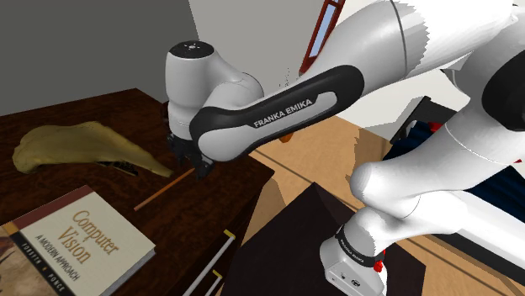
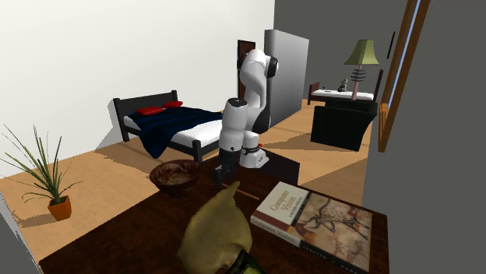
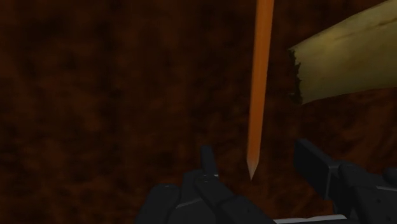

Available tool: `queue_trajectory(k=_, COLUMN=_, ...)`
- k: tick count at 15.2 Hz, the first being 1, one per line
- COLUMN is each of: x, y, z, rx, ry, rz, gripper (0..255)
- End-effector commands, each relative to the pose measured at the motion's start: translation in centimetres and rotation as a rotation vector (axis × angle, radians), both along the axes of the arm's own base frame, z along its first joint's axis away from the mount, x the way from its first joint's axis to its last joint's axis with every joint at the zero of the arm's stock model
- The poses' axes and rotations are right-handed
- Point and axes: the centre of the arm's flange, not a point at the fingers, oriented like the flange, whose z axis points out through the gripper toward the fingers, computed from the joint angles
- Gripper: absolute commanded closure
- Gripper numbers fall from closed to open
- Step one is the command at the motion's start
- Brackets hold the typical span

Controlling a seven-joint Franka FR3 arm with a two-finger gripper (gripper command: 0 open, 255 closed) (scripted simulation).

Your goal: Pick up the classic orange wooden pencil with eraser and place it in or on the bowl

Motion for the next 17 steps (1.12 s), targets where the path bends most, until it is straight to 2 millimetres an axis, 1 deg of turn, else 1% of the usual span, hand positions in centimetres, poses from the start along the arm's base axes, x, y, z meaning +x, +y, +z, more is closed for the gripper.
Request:
queue_trajectory(k=1, x=-0.1, y=-0.1, z=-0.1, rx=-0.001, ry=-0.002, rz=-0.001, gripper=255)
queue_trajectory(k=2, x=-0.1, y=-0.1, z=0.4, rx=-0.001, ry=-0.002, rz=-0.001, gripper=255)
queue_trajectory(k=3, x=-0.1, y=0.0, z=0.2, rx=-0.001, ry=0.003, rz=0.001, gripper=255)
queue_trajectory(k=4, x=-0.1, y=0.0, z=0.2, rx=-0.001, ry=0.003, rz=0.001, gripper=0)
queue_trajectory(k=9, x=-1.1, y=4.1, z=1.3, rx=0.144, ry=0.040, rz=0.016, gripper=0)
queue_trajectory(k=15, x=-2.2, y=8.8, z=3.4, rx=0.319, ry=0.083, rz=0.034, gripper=0)
queue_trajectory(k=16, x=-2.3, y=9.3, z=3.6, rx=0.338, ry=0.088, rz=0.036, gripper=0)
queue_trajectory(k=17, x=-2.3, y=9.4, z=3.1, rx=0.338, ry=0.088, rz=0.036, gripper=0)
